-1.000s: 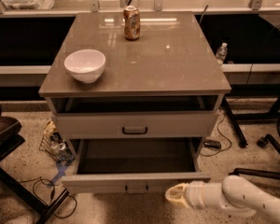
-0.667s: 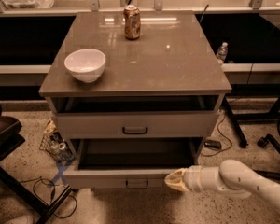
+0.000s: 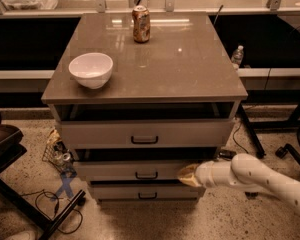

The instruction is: Close middle drawer

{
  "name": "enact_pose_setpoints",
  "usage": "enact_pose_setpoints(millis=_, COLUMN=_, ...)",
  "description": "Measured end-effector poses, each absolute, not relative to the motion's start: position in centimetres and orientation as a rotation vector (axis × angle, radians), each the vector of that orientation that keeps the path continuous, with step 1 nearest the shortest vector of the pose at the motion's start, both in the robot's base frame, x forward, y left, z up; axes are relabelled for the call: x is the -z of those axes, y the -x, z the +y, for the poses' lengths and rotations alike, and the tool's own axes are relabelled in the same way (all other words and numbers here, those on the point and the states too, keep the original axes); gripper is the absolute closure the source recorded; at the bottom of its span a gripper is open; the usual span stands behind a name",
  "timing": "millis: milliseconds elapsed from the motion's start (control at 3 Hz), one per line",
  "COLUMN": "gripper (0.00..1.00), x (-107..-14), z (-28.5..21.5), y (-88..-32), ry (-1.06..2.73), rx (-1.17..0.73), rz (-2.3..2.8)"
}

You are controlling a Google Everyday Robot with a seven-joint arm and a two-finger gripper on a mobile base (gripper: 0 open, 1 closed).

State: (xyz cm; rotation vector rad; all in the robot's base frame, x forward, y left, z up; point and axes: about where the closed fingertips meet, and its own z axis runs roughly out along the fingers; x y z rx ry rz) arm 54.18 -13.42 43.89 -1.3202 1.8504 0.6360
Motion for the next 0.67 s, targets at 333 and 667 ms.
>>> enact_pose_setpoints(millis=333, gripper=1.0, x=-44.01, z=-13.93, y=-59.71, ry=1.328, rx=-0.606, rz=1.847)
enact_pose_setpoints(millis=667, gripper=1.0, x=-44.22, z=-14.07, y=-59.99, ry=1.324, rx=-0.6, rz=1.844)
